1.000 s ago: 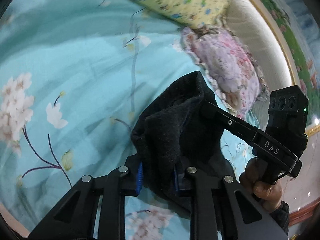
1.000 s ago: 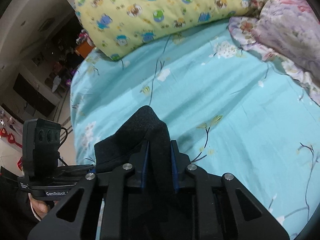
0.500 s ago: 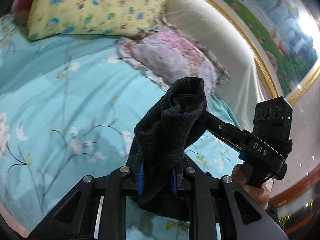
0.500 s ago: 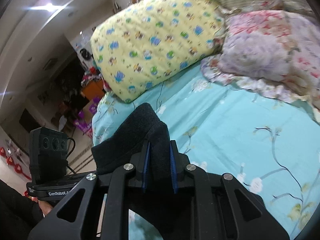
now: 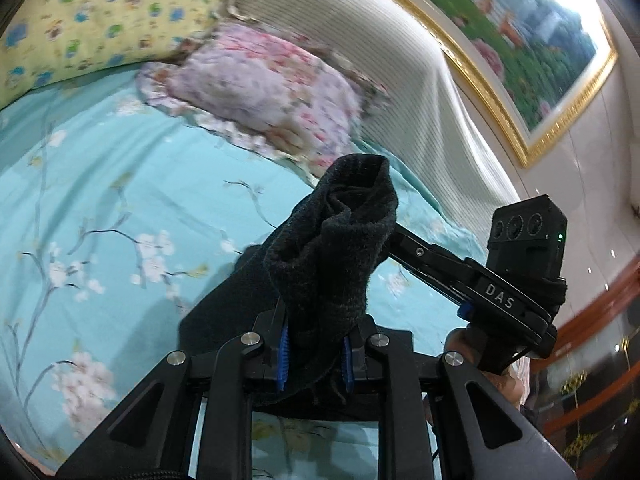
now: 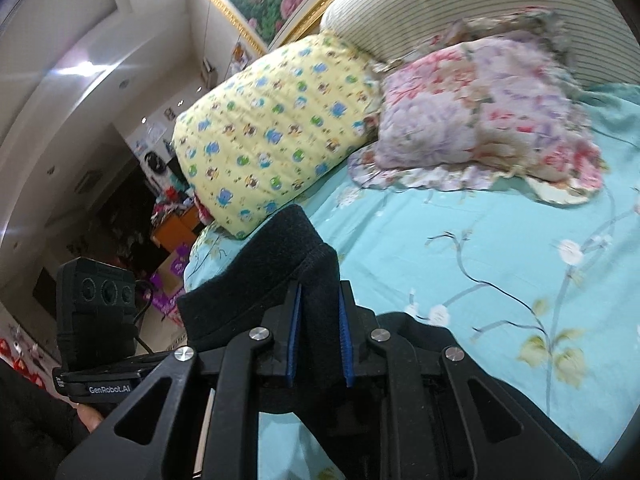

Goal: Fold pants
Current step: 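Lift the held end with both grippers and fold it over the pants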

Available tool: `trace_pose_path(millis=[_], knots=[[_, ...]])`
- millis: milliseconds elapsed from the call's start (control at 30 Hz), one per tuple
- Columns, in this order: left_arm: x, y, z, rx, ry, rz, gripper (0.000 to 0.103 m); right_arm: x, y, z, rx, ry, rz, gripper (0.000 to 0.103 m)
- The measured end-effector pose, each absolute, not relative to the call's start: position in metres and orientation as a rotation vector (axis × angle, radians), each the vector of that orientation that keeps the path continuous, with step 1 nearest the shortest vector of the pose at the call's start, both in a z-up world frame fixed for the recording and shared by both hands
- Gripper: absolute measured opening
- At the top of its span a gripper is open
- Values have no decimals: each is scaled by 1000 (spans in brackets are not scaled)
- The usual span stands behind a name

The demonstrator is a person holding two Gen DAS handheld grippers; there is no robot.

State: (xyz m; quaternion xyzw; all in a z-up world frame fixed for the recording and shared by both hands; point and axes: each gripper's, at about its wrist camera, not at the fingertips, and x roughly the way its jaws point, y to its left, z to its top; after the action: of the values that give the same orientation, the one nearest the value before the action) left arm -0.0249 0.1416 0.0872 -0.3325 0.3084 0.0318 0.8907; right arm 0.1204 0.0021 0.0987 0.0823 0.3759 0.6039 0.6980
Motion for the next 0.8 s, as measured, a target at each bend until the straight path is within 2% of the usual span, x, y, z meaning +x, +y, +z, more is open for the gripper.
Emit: trace_pose_path(millis=[267, 800], knots=[[1, 89, 90, -599, 693, -18, 19, 130, -59, 87, 272, 827, 1266, 18], [39, 15, 61, -448, 814, -86, 19, 143, -143, 27, 433, 869, 1124, 18]])
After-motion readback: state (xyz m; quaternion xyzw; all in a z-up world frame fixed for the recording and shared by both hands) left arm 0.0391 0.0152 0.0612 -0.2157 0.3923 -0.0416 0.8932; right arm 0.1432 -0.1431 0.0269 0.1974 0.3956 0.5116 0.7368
